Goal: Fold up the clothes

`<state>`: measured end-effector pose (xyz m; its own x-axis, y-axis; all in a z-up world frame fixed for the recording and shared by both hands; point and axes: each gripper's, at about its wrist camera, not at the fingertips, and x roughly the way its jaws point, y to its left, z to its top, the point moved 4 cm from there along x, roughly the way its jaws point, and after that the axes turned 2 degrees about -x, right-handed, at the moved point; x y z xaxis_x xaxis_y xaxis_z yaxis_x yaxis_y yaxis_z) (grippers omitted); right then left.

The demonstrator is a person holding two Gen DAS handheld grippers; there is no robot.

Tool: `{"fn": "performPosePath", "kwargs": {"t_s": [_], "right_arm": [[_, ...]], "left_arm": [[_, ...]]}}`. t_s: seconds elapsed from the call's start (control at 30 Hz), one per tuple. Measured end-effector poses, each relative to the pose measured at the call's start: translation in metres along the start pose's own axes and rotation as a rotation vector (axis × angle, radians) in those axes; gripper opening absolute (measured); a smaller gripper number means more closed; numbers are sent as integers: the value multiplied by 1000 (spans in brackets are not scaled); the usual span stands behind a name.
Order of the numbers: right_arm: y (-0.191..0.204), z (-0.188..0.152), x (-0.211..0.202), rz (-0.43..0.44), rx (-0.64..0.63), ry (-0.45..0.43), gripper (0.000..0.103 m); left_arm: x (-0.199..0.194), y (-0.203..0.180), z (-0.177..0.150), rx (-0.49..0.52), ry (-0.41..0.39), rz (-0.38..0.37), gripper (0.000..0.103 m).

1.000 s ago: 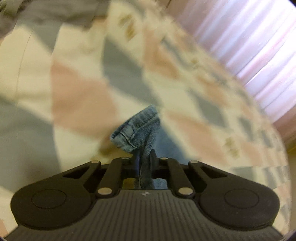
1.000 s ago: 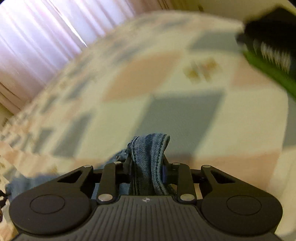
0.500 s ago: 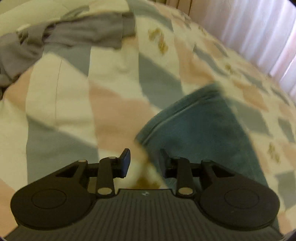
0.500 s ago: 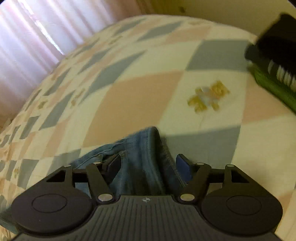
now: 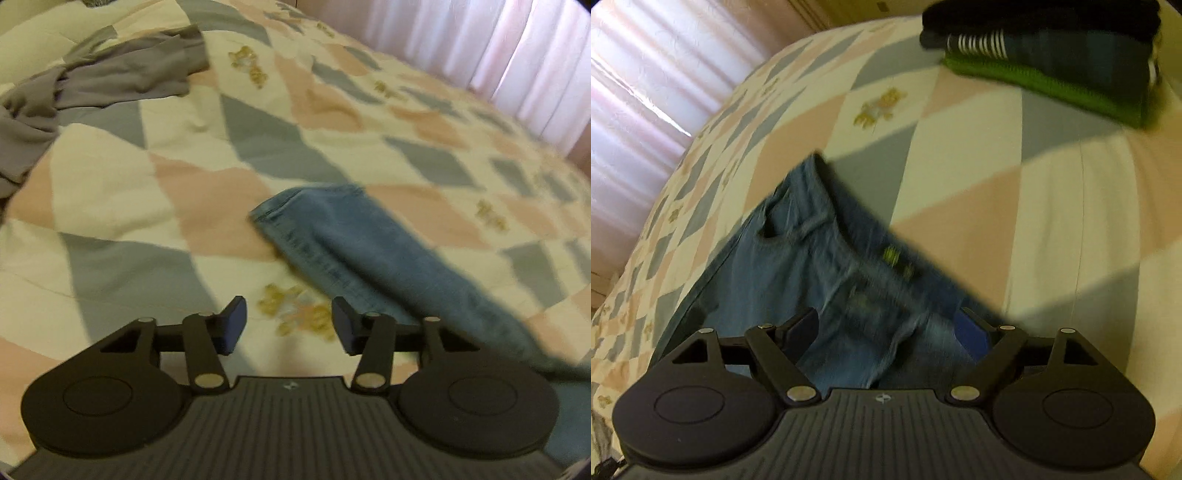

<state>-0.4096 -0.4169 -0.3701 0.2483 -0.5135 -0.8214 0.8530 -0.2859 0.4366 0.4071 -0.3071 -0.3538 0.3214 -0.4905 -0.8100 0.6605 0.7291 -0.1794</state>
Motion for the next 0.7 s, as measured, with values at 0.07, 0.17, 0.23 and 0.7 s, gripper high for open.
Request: {"fn": "performPosePath", "kwargs": {"t_s": [0.07, 0.17, 0.23, 0.7], "right_arm": [[13, -11, 4, 25, -14, 14, 83], [48, -15, 19, 89, -61, 29, 83], [79, -13, 30, 135, -127, 34, 83], [280, -57, 109, 391, -489, 175, 83]], "left_arm": [[2, 0, 12, -48, -19, -27, 60], [11, -3, 32, -27, -44, -8, 63], [23, -3, 43, 11, -32, 24, 67], [131, 48, 68, -453, 3, -8, 8]]}}
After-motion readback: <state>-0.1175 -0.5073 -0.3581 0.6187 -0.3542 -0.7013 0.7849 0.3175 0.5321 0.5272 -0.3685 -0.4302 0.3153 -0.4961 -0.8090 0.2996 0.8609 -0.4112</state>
